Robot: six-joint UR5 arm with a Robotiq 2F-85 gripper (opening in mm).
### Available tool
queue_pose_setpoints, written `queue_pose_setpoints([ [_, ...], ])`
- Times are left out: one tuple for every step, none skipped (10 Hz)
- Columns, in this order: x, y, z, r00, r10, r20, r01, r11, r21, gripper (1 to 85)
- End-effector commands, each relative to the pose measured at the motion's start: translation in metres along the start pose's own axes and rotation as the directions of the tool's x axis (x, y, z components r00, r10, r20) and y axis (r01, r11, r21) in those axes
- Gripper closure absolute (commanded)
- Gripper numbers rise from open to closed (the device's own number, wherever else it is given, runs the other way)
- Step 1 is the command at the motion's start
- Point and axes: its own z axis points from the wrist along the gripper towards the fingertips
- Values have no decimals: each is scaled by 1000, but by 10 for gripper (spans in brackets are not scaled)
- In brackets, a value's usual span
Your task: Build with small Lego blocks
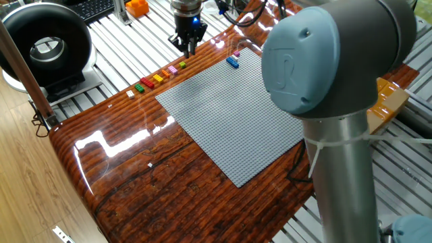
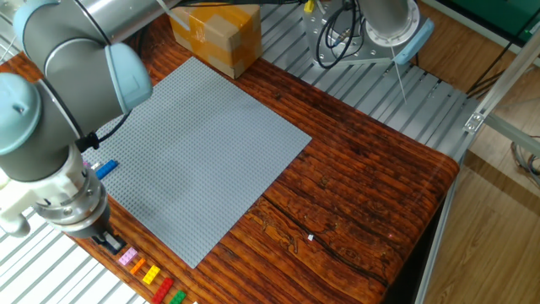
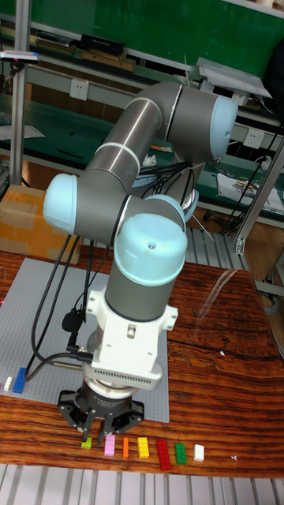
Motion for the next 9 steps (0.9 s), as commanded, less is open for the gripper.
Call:
queue_pose_setpoints([
  [-7, 3, 9, 1000, 17, 16, -17, 1000, -14, 590],
  [-7, 9, 9, 999, 43, 14, -42, 998, -40, 590],
  [-7, 7, 9, 998, 58, 14, -57, 998, -36, 593],
  [-6, 8, 9, 997, 76, 13, -76, 996, -41, 603],
  [-6, 6, 10, 997, 81, 15, -80, 996, -35, 610],
  [-5, 4, 11, 997, 80, 17, -80, 996, -31, 613],
  [-4, 2, 11, 997, 81, 18, -80, 997, -21, 613],
  [-4, 2, 12, 996, 82, 19, -82, 996, -18, 613],
  [-4, 3, 12, 997, 81, 20, -80, 997, -20, 613],
])
